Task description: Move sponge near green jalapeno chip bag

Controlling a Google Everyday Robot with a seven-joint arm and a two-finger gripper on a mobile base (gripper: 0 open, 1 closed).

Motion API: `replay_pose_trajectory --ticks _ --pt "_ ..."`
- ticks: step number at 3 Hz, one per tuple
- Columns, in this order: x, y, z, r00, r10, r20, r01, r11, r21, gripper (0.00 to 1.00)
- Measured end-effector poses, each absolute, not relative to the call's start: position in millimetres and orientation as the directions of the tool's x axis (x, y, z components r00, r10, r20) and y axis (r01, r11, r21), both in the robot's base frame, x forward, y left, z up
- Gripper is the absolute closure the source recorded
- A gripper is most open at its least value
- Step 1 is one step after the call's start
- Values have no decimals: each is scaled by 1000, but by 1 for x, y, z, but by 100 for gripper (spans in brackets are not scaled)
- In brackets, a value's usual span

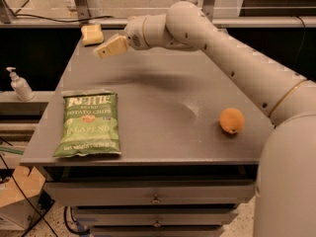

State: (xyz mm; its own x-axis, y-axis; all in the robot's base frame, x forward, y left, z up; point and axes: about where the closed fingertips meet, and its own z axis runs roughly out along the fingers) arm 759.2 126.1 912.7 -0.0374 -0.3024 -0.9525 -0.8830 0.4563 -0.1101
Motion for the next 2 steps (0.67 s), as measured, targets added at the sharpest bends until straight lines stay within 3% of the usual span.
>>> replay_pose_trajectory --ticks 2 --pt "794 163 894 -67 -274 -959 -893 446 -65 0"
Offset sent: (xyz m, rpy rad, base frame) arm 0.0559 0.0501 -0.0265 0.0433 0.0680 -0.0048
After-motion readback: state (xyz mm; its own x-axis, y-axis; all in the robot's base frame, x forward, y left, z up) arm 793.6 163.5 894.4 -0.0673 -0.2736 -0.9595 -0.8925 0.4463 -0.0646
